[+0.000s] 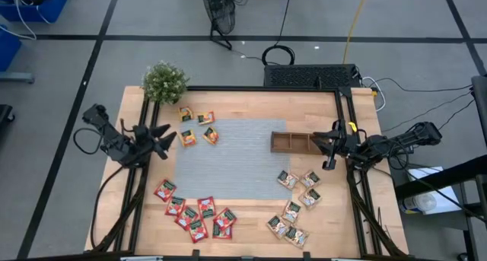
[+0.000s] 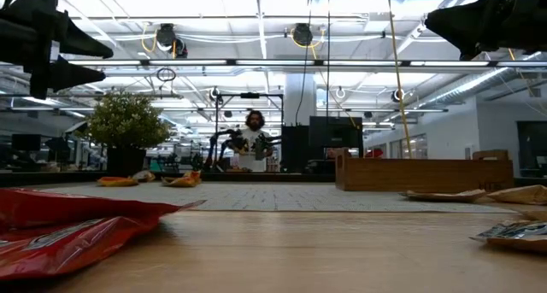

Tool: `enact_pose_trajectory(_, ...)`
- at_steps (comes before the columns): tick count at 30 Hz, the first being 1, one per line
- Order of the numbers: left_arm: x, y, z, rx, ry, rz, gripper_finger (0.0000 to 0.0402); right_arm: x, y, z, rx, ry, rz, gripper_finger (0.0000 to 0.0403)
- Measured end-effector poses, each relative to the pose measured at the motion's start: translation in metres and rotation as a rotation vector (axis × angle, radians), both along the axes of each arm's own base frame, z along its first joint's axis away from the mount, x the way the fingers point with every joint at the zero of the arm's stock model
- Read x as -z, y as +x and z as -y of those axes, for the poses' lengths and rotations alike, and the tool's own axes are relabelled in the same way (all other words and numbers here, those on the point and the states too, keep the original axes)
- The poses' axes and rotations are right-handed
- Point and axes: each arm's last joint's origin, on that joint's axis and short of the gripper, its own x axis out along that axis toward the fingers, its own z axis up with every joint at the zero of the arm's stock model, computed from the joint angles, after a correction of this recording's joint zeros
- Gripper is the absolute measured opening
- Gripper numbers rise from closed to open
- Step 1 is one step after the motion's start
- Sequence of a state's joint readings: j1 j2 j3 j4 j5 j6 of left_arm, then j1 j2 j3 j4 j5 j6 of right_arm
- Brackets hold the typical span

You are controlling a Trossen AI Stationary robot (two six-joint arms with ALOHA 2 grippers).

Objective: Pick & Place Tea
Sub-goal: Put the yellow tea bag into the left section of the wooden organizer

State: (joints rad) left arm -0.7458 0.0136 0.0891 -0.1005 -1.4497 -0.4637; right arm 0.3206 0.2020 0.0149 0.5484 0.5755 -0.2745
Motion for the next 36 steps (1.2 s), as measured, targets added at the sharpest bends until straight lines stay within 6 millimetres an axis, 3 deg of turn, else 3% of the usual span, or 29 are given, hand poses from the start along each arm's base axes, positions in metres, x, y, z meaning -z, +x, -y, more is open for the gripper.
enact_pose_trajectory(4, 0.0, -0.001, -0.003, -0.108, -0.03, 0.031, 0.0282, 0.0, 0.0, 0.0, 0.0, 0.0, 0.0, 0.0082)
enact_pose_trajectory(8, 0.002, 0.0, -0.003, -0.081, -0.032, 0.028, 0.0284, 0.0, 0.0, 0.0, 0.0, 0.0, 0.0, 0.0082)
enact_pose_trajectory(12, 0.0, -0.001, -0.008, -0.203, -0.063, 0.07, 0.0276, 0.0, 0.0, 0.0, 0.0, 0.0, 0.0, 0.0082)
enact_pose_trajectory(15, 0.0, 0.003, -0.011, -0.138, -0.073, 0.071, 0.0261, 0.0, 0.0, 0.0, 0.0, 0.0, 0.0, 0.0082)
enact_pose_trajectory(19, -0.001, 0.011, -0.014, -0.02, -0.084, 0.069, 0.0189, 0.0, 0.0, 0.0, 0.0, 0.0, 0.0, 0.0082)
enact_pose_trajectory(23, 0.002, 0.021, -0.02, -0.013, -0.078, 0.028, 0.0041, 0.0, 0.0, 0.0, 0.0, 0.0, 0.0, 0.0082)
enact_pose_trajectory(24, 0.004, 0.023, -0.021, -0.016, -0.084, 0.012, 0.0022, 0.0, 0.0, 0.0, 0.0, 0.0, 0.0, 0.0082)
enact_pose_trajectory(32, 0.026, 0.049, -0.038, -0.001, -0.191, -0.205, 0.0003, 0.0, 0.0, 0.0, 0.0, 0.0, 0.0, 0.0082)
enact_pose_trajectory(36, 0.023, 0.063, -0.055, -0.064, -0.236, -0.37, 0.0002, 0.0, 0.0, 0.0, 0.0, 0.0, 0.0, 0.0082)
